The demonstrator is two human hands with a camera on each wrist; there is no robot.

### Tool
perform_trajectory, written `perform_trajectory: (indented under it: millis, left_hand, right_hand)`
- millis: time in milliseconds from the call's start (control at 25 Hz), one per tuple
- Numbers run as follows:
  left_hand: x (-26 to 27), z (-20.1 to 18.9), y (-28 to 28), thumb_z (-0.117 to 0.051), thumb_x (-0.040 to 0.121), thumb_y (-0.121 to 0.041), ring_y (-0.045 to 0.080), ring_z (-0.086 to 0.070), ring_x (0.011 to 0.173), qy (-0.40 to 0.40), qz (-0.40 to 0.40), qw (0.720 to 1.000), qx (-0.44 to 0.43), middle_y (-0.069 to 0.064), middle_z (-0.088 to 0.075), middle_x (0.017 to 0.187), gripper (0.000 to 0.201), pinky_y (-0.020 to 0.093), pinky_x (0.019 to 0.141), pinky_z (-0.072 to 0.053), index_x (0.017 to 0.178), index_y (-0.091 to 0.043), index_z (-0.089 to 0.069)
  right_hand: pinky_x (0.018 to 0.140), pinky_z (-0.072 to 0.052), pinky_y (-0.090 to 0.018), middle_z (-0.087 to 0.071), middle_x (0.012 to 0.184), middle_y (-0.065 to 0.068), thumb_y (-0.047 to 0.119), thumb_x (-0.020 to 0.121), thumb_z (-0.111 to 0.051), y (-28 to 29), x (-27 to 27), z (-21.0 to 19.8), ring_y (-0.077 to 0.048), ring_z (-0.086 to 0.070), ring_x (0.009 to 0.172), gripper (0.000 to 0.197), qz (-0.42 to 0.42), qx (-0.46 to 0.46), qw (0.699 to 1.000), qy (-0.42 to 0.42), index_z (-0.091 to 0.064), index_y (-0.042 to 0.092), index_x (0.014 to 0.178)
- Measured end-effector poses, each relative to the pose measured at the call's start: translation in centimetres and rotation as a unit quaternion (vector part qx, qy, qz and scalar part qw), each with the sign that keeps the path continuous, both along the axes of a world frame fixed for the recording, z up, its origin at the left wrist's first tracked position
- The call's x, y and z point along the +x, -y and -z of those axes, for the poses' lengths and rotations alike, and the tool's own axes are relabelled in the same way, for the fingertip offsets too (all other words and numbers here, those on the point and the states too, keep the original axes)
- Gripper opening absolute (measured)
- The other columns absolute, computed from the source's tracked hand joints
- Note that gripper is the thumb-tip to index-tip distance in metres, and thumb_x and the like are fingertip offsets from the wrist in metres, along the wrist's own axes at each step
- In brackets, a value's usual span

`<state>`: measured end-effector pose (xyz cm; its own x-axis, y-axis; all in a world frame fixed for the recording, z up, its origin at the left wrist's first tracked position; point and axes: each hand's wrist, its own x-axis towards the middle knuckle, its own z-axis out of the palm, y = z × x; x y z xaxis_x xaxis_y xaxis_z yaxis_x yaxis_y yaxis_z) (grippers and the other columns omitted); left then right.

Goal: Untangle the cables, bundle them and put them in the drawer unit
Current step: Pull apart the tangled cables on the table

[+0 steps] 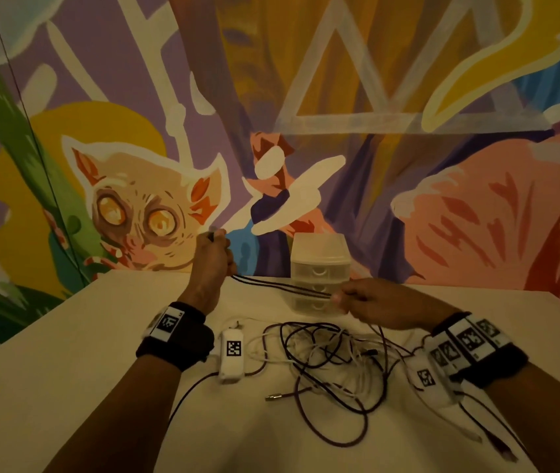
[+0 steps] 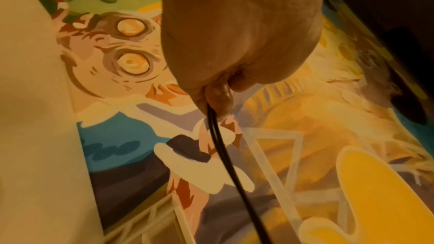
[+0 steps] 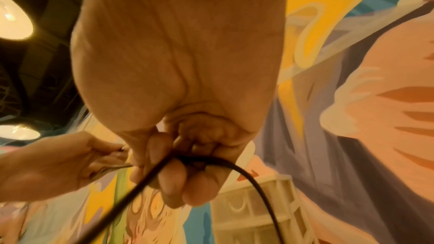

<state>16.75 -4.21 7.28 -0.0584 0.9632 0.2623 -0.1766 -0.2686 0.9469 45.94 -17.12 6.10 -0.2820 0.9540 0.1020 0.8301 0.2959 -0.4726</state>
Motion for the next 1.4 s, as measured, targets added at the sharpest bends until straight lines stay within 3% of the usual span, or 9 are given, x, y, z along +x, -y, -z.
perform_trajectory:
  millis: [160, 280, 480, 640, 720, 800, 960, 1160, 1400]
  left_hand:
    - [-4.2, -1.5, -2.5, -0.034, 0.109, -0.011, 0.003, -0.039, 0.049, 0.016, -0.063, 0.998, 0.021, -0.008, -0.043, 0.069, 0.028, 0.017, 0.044, -0.035, 0.130, -0.009, -0.051]
    - [-6.8, -2.2, -3.8, -0.030, 0.108, -0.014, 0.002, -0.038, 0.047, 0.034, -0.081, 0.996, 0.014, -0.016, -0.044, 0.060, 0.048, 0.018, 0.046, -0.035, 0.148, -0.027, -0.052]
    - [-7.8, -2.9, -5.1, -0.039, 0.109, -0.025, 0.003, -0.046, 0.057, 0.054, -0.144, 0.988, 0.018, -0.007, -0.052, 0.082, 0.022, 0.020, 0.051, -0.043, 0.124, -0.023, -0.055]
    - [-13.5, -0.9, -11.3, -0.049, 0.097, -0.044, 0.026, -0.065, 0.108, 0.053, -0.215, 0.975, 0.013, 0.023, -0.060, 0.147, 0.048, 0.051, 0.089, -0.052, 0.137, -0.019, -0.058]
    - [-14.2, 0.1, -11.2, -0.046, 0.097, -0.051, 0.035, -0.065, 0.127, 0.042, -0.217, 0.975, 0.030, 0.018, -0.063, 0.147, 0.062, 0.063, 0.108, -0.051, 0.144, -0.013, -0.057]
    - [-10.4, -1.4, -4.4, -0.047, 0.099, -0.049, 0.028, -0.064, 0.124, 0.014, -0.212, 0.976, 0.052, 0.006, -0.064, 0.141, 0.056, 0.054, 0.107, -0.052, 0.145, -0.018, -0.057]
    - [-1.0, -1.4, 3.9, -0.047, 0.112, -0.035, 0.022, -0.059, 0.106, -0.136, -0.043, 0.985, 0.098, 0.002, -0.064, 0.123, 0.015, 0.039, 0.089, -0.046, 0.123, -0.032, -0.057]
    - [7.3, 0.4, 7.2, -0.070, 0.101, -0.043, -0.001, -0.069, 0.100, -0.284, 0.156, 0.939, 0.115, -0.016, -0.072, 0.114, 0.022, 0.018, 0.078, -0.052, 0.122, -0.036, -0.068]
    - [14.2, 2.9, 7.3, -0.076, 0.095, -0.047, 0.006, -0.072, 0.108, -0.332, 0.299, 0.880, 0.164, -0.013, -0.078, 0.112, 0.022, 0.038, 0.100, -0.058, 0.113, -0.035, -0.079]
  right_hand:
    - [0.076, -0.054, -0.032, -0.076, 0.080, 0.003, 0.057, 0.108, -0.046, 0.2, 4.8, -2.4, -0.009, -0.068, 0.071, 0.041, 0.054, -0.004, 0.998, 0.039, -0.067, 0.030, 0.086]
    - [0.078, -0.059, -0.035, -0.072, 0.072, -0.014, 0.053, 0.108, -0.048, 1.6, 7.9, -3.2, -0.029, -0.071, 0.066, 0.046, 0.072, 0.017, 0.996, -0.045, -0.064, 0.019, 0.082]
    - [0.073, -0.051, -0.032, -0.055, 0.060, 0.004, 0.060, 0.105, -0.050, 3.3, 9.9, -5.6, -0.015, -0.051, 0.057, 0.055, 0.085, -0.014, 0.996, -0.006, -0.064, 0.013, 0.080]
    - [0.069, -0.042, -0.037, -0.056, 0.068, 0.000, 0.069, 0.103, -0.040, 4.0, 12.7, -6.0, -0.017, -0.049, 0.062, 0.062, 0.151, 0.020, 0.974, 0.170, -0.062, 0.014, 0.083]
    - [0.070, -0.041, -0.032, -0.062, 0.074, 0.002, 0.054, 0.110, -0.041, 4.4, 13.1, -5.1, -0.013, -0.052, 0.065, 0.047, 0.156, -0.002, 0.970, 0.187, -0.062, 0.020, 0.084]
    - [0.069, -0.042, -0.023, -0.063, 0.075, 0.004, 0.048, 0.113, -0.039, 4.5, 11.9, -4.4, -0.005, -0.053, 0.062, 0.045, 0.124, 0.008, 0.987, 0.098, -0.059, 0.020, 0.085]
    - [0.062, -0.054, -0.033, -0.046, 0.067, 0.008, 0.046, 0.114, -0.037, 3.0, 6.1, -5.1, -0.010, -0.051, 0.056, 0.045, 0.086, 0.084, 0.984, -0.128, -0.050, 0.010, 0.089]
    - [0.060, -0.029, -0.033, -0.033, 0.066, 0.008, 0.046, 0.114, -0.036, 2.7, 4.5, -8.3, -0.012, -0.030, 0.059, 0.040, 0.074, 0.073, 0.944, -0.313, -0.048, 0.017, 0.089]
    - [0.062, -0.023, -0.033, -0.026, 0.073, -0.001, 0.050, 0.113, -0.037, 3.5, 5.2, -9.1, -0.017, -0.023, 0.064, 0.044, 0.049, 0.047, 0.912, -0.405, -0.052, 0.017, 0.088]
